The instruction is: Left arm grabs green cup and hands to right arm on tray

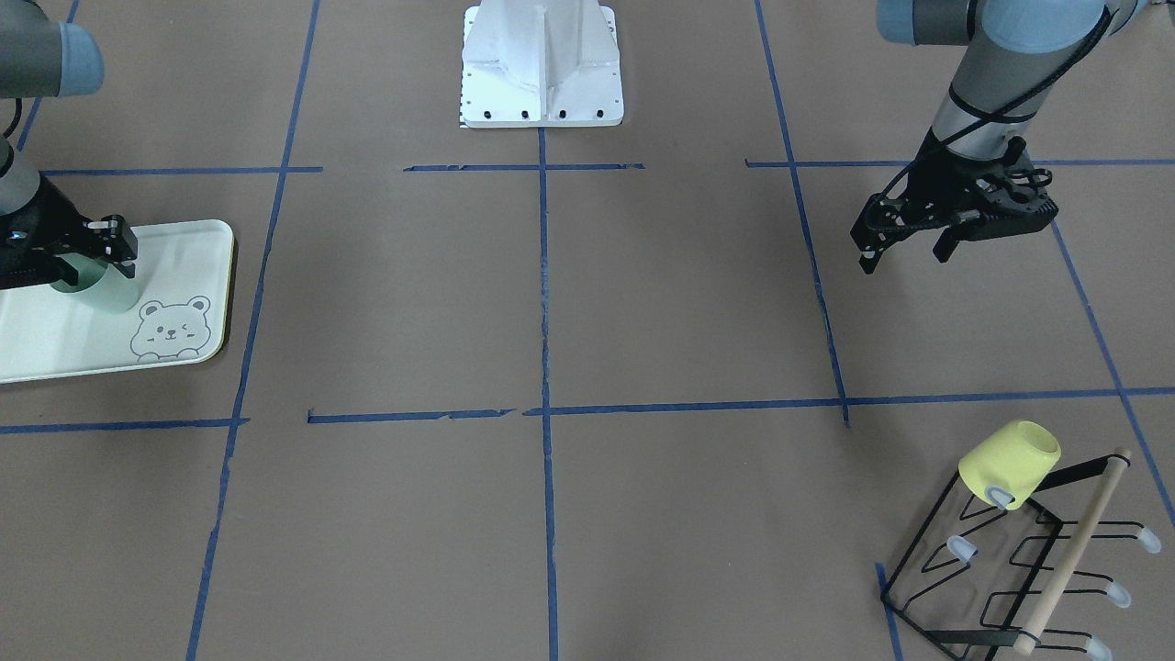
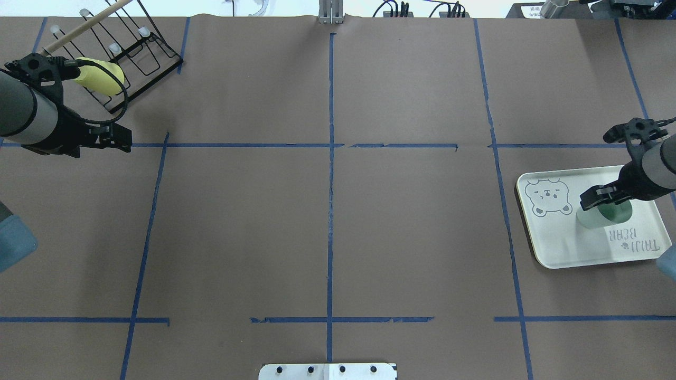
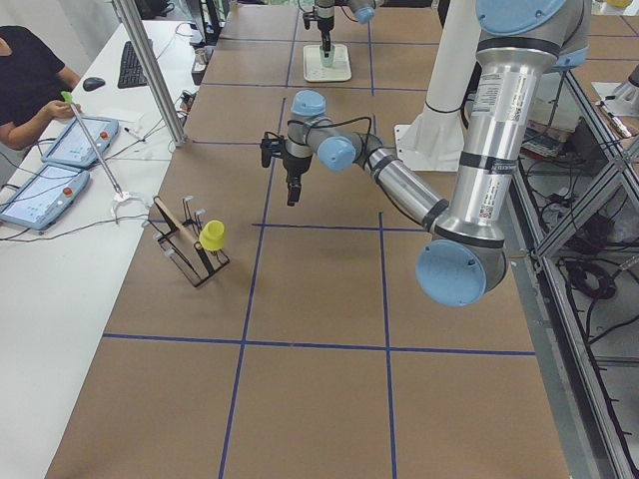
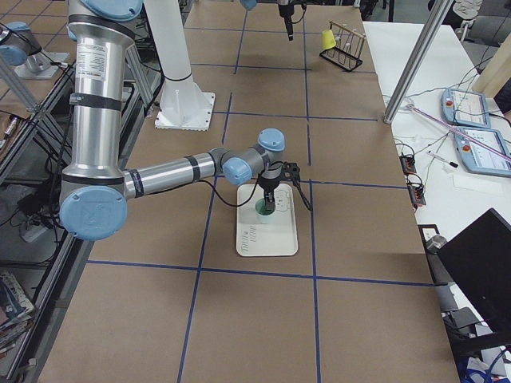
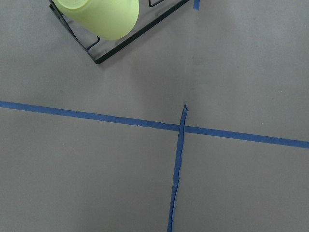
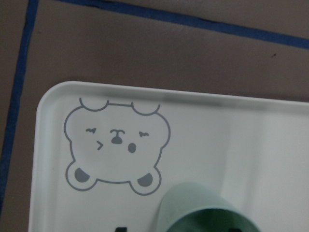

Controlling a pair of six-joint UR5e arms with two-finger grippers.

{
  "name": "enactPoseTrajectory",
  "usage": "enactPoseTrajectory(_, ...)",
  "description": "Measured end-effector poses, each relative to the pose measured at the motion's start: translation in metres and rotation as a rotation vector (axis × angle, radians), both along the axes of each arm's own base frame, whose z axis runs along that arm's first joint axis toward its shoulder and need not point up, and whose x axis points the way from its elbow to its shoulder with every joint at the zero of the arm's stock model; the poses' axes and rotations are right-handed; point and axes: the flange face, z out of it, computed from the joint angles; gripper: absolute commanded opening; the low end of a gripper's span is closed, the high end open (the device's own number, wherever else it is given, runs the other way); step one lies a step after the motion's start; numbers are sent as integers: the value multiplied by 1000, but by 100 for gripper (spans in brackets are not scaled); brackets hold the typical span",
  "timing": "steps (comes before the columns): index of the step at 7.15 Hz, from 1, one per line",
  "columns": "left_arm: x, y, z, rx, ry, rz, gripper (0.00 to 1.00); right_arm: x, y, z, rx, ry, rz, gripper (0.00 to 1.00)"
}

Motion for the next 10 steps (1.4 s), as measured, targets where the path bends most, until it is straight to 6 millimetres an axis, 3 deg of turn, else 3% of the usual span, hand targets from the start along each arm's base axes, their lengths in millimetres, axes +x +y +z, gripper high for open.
enactPoseTrajectory(2, -18, 3, 18, 49, -31, 86, 100, 76, 5, -15, 75, -44, 19, 100)
enactPoseTrajectory(3, -46, 1, 34, 65, -30, 151, 100, 113, 8, -11, 91, -60, 24, 100)
enactPoseTrajectory(5, -147, 4, 92, 105, -22, 265, 100, 183, 11, 8, 113, -25, 2, 100)
enactPoseTrajectory(6, -198, 12, 123, 116, -6, 305, 100, 208, 13, 16, 109, -4, -22, 100)
enactPoseTrajectory(8, -279, 37, 182, 102, 29, 344, 100, 228, 18, 29, 63, -6, -46, 100)
enactPoseTrajectory(9, -301, 47, 201, 88, 36, 341, 100, 229, 19, 38, 33, -16, -46, 100)
enactPoseTrajectory(10, -311, 51, 211, 56, 43, 334, 100, 229, 19, 44, 12, -28, -46, 100)
